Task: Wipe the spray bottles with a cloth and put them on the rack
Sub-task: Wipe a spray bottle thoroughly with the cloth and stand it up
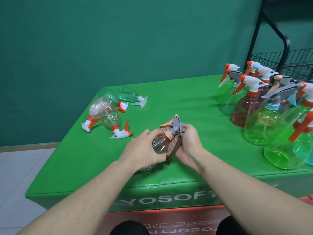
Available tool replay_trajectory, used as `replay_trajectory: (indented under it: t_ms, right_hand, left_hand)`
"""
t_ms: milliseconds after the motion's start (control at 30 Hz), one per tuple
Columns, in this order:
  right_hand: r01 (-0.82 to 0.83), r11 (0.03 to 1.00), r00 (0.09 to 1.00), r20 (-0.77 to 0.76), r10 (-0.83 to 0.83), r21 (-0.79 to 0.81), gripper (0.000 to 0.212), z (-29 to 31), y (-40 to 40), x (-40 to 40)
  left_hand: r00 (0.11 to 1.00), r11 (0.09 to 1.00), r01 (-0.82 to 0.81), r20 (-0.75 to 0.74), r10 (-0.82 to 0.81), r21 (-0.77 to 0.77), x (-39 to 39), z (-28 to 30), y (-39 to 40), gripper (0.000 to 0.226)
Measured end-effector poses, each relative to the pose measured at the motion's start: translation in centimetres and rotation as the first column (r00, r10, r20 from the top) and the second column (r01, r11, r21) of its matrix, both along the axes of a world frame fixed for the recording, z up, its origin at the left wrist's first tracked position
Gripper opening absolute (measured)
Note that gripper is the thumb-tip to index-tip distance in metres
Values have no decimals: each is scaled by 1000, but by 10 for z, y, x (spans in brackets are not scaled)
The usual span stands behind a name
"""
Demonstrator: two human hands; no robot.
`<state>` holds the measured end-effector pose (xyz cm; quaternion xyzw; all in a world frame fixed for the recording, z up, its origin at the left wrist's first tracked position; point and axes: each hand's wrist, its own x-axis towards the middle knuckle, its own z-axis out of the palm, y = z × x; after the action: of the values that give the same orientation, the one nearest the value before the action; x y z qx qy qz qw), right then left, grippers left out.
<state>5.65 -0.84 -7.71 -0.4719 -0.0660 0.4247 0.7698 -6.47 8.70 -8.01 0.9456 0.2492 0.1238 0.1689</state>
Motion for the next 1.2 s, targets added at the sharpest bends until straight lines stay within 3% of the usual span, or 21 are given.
replay_trajectory:
  t_ms: [133, 267, 367, 500, 633, 833, 933, 1200]
  right_hand:
    - [10, 999, 1000, 12, -10, -37, 35, 2, 7, 5]
    - [93, 993, 982, 174, -79, -74, 35, 8, 6, 1]
    - [111, 989, 949, 306, -76, -97, 47, -26, 16, 16]
    - [180, 950, 811, 585, 2, -254, 46, 6, -14, -17]
    - [201, 921, 672, 731, 118, -334, 55, 2, -33, -34]
    - [157, 948, 592, 794, 136, -279, 51, 3, -37, -36]
    - [130, 949, 599, 786, 156, -287, 54, 4, -25, -30]
    - [121, 864, 597, 731, 329, -488, 51, 24, -1, 15]
  left_hand:
    - [1000, 1000, -18, 14, 18, -25, 1, -1, 5, 80]
    - [999, 1000, -29, -16, 29, -6, 4, -1, 5, 78]
    - [998, 999, -41, -46, 41, -3, 6, 1, 5, 76]
    - [997, 996, -73, -35, 72, -41, 7, 2, 5, 73]
    - [996, 995, -84, -44, 81, -57, 7, 6, 2, 75]
    - [997, 994, -67, 25, 69, -87, -4, 1, -3, 74]
    - [996, 993, -73, 41, 77, -90, -6, -1, -2, 75]
    - [998, 997, -47, 34, 49, -64, -3, -4, 2, 72]
